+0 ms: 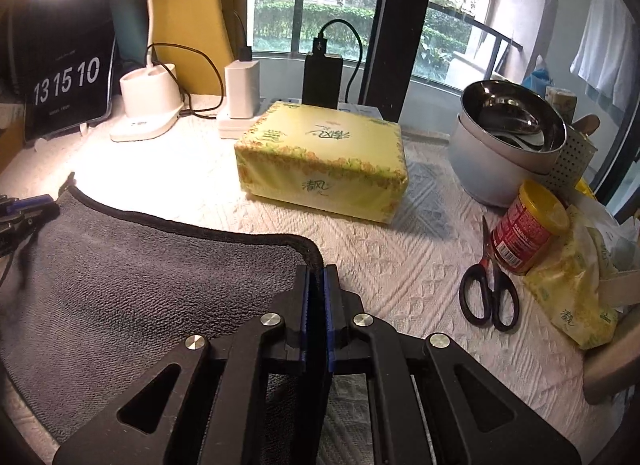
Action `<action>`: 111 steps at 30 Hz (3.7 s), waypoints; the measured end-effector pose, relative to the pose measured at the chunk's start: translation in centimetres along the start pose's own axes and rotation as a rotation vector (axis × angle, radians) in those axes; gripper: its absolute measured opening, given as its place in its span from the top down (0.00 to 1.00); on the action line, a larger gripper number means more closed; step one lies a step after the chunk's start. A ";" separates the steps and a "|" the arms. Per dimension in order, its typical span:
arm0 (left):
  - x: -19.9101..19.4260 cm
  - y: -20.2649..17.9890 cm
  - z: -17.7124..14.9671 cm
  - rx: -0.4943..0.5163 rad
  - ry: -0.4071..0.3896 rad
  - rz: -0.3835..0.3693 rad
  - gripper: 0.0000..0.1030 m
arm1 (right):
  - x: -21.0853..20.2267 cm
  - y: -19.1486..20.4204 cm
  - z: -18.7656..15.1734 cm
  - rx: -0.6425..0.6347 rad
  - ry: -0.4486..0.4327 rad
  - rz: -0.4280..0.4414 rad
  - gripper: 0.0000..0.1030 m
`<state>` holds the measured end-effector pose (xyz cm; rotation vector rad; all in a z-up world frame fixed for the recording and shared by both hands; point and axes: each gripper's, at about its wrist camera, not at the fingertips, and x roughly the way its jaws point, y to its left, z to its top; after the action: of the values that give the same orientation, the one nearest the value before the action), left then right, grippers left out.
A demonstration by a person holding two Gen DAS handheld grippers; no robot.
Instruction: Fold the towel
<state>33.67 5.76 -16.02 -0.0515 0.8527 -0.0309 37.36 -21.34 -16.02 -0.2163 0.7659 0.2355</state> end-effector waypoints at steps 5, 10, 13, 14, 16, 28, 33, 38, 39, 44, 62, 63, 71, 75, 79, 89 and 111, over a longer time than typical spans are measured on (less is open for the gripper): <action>-0.2 0.2 0.0 -0.009 0.002 0.007 0.73 | 0.3 -0.3 -0.1 0.018 0.023 -0.013 0.81; -1.0 0.5 -0.1 -0.020 -0.014 0.019 0.52 | -0.5 -0.6 -0.2 0.038 0.012 -0.027 0.67; -1.9 0.7 -0.2 -0.030 -0.028 0.013 0.52 | -1.8 -0.3 -0.1 0.041 -0.010 -0.020 0.66; -2.2 0.7 -0.2 -0.033 -0.034 0.013 0.51 | -2.3 -0.2 -0.2 0.038 -0.017 -0.017 0.66; -2.8 0.7 -0.4 -0.040 -0.045 0.009 0.51 | -3.1 0.2 -0.3 0.035 -0.026 -0.009 0.66; -8.2 -0.5 -1.8 -0.040 -0.130 -0.022 0.36 | -7.7 1.3 -1.2 0.042 -0.076 0.034 0.65; -10.2 -1.3 -2.5 -0.029 -0.151 -0.041 0.26 | -10.1 1.6 -1.4 0.044 -0.113 0.047 0.65; -12.1 -1.7 -3.0 -0.041 -0.156 -0.033 0.26 | -12.6 1.7 -1.7 0.045 -0.151 0.051 0.65; -12.5 -1.7 -3.1 -0.044 -0.162 -0.037 0.26 | -13.1 1.7 -1.8 0.045 -0.161 0.053 0.65; -15.1 -2.3 -3.7 -0.053 -0.195 -0.021 0.26 | -16.1 1.9 -2.3 0.044 -0.211 0.056 0.64; -23.2 -3.9 -6.7 -0.056 -0.341 -0.058 0.23 | -24.3 3.0 -4.8 0.022 -0.346 0.070 0.57; -23.7 -4.0 -6.8 -0.055 -0.353 -0.058 0.20 | -24.8 2.9 -5.0 0.025 -0.352 0.069 0.57; -27.1 -5.2 -8.7 -0.025 -0.422 -0.081 0.10 | -28.5 2.8 -7.3 0.052 -0.412 0.075 0.56; -28.6 -5.5 -9.9 -0.033 -0.470 -0.067 0.10 | -30.0 3.1 -8.2 0.050 -0.445 0.081 0.56; -29.8 -5.5 -11.2 -0.046 -0.523 -0.051 0.10 | -31.1 3.2 -9.2 0.053 -0.475 0.091 0.56; -30.9 -6.0 -13.0 -0.053 -0.534 -0.071 0.10 | -33.0 4.2 -11.7 0.011 -0.527 0.058 0.48; -33.4 -6.6 -19.1 -0.055 -0.676 0.048 0.10 | -35.3 5.4 -16.1 0.000 -0.578 0.108 0.44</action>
<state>-2.70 0.09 -3.03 -0.0866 0.1781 0.0536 0.63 -25.29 -3.03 -0.0975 0.2039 0.3790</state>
